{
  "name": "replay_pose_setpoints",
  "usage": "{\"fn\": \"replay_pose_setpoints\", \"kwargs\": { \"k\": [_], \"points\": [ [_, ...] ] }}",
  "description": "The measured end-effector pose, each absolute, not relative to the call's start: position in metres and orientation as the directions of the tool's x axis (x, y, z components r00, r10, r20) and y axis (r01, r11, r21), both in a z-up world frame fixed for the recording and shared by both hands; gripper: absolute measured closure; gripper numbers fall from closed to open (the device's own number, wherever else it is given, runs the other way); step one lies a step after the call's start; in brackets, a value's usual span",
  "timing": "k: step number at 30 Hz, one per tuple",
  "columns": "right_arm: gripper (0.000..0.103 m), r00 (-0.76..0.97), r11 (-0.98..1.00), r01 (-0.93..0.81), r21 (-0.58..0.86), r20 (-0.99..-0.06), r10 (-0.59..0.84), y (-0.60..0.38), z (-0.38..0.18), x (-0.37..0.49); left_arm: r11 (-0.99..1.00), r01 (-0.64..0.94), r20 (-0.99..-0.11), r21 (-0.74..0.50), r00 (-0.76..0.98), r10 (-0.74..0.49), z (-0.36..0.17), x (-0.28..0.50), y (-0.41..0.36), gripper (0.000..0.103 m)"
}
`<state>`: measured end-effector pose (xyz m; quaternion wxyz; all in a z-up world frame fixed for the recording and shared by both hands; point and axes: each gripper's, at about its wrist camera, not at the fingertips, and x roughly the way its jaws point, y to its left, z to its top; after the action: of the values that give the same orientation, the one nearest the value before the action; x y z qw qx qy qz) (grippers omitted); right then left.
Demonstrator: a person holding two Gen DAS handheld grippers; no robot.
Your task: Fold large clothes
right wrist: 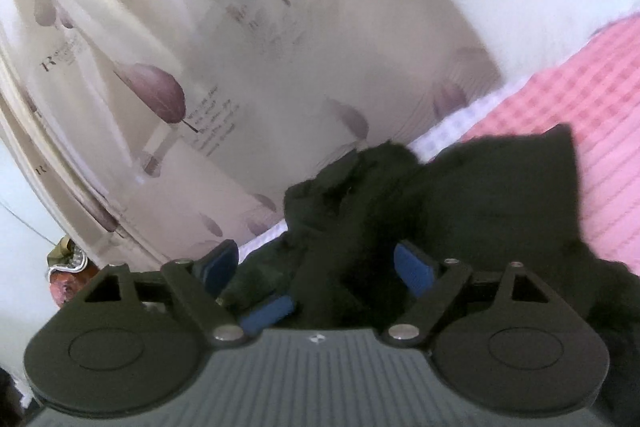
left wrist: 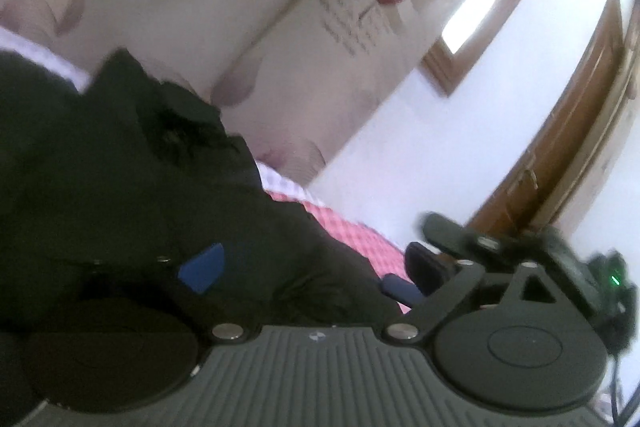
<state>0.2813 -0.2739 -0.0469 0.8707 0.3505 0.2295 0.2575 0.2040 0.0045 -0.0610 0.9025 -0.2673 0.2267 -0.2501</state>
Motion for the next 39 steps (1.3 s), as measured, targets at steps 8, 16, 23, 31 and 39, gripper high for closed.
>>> {"fn": "replay_pose_setpoints", "kwargs": {
  "k": [8, 16, 23, 31, 39],
  "points": [
    [0.018, 0.717, 0.660, -0.117, 0.742, -0.397, 0.574, -0.250, -0.070, 0.340, 0.716, 0.141, -0.291, -0.684, 0.847, -0.445, -0.062, 0.168, 0.083, 0.001],
    [0.095, 0.787, 0.784, -0.283, 0.553, -0.333, 0.519, -0.218, -0.037, 0.326, 0.775, -0.024, -0.345, -0.631, 0.904, -0.252, -0.069, 0.163, 0.178, 0.001],
    [0.095, 0.762, 0.848, -0.272, 0.455, -0.436, 0.479, -0.205, -0.081, 0.330, 0.779, 0.026, -0.252, -0.627, 0.939, -0.234, -0.047, 0.157, 0.187, 0.002],
    [0.094, 0.749, 0.818, -0.251, 0.518, -0.432, 0.503, -0.202, -0.098, 0.338, 0.709, 0.046, -0.266, -0.704, 0.908, -0.323, -0.059, 0.225, 0.176, 0.004],
    [0.093, 0.734, 0.835, -0.250, 0.491, -0.466, 0.494, -0.192, -0.102, 0.343, 0.655, -0.224, -0.470, -0.722, 0.853, -0.226, -0.117, 0.263, 0.226, 0.092]
  ]
}}
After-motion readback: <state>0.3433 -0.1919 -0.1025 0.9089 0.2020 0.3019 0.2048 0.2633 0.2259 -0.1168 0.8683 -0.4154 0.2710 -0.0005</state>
